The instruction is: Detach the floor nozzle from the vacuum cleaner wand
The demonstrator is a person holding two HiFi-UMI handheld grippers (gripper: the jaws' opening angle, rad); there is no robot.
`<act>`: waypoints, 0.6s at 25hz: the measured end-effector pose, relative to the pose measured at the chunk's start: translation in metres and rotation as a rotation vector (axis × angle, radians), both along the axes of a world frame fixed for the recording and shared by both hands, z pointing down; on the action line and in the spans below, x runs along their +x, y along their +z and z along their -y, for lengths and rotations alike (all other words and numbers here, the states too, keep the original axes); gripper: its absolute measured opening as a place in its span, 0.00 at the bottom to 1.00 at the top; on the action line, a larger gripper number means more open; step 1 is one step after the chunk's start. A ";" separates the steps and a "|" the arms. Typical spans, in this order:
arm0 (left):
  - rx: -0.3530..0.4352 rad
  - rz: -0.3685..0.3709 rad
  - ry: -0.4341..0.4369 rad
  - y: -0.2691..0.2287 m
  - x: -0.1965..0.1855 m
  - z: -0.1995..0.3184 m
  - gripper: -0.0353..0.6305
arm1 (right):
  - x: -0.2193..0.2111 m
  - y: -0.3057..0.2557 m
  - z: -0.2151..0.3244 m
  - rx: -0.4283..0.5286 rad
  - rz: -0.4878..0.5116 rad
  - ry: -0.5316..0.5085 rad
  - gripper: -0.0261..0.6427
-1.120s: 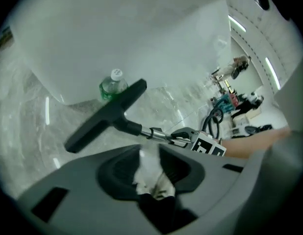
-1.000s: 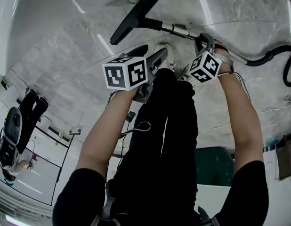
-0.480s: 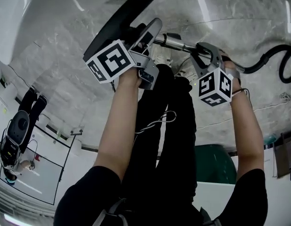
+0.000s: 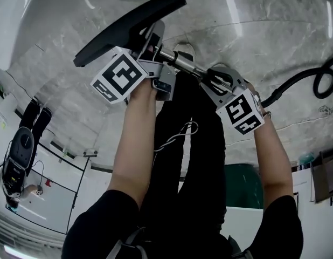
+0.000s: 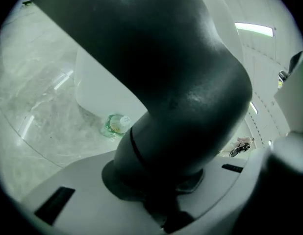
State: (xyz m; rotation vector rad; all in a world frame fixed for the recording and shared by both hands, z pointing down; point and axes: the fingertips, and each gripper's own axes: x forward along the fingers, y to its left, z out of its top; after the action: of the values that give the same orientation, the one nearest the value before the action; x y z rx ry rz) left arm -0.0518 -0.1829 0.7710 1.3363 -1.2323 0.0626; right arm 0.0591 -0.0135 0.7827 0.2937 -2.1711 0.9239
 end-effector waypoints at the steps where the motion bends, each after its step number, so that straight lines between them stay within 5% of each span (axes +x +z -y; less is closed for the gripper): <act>1: 0.028 0.009 -0.001 -0.003 0.002 0.000 0.18 | 0.002 0.004 0.001 -0.015 0.011 0.006 0.29; 7: 0.231 0.009 0.038 -0.043 0.000 0.007 0.18 | -0.015 0.008 0.016 -0.137 0.109 -0.086 0.29; 15: 0.277 -0.094 0.102 -0.076 0.024 0.000 0.18 | -0.067 -0.032 0.014 -0.215 0.312 -0.239 0.30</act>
State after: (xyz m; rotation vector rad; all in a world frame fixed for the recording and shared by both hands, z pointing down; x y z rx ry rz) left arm -0.0273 -0.1830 0.6952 1.6234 -1.1215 -0.1019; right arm -0.0077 -0.0271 0.7510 -0.2253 -2.2950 1.1098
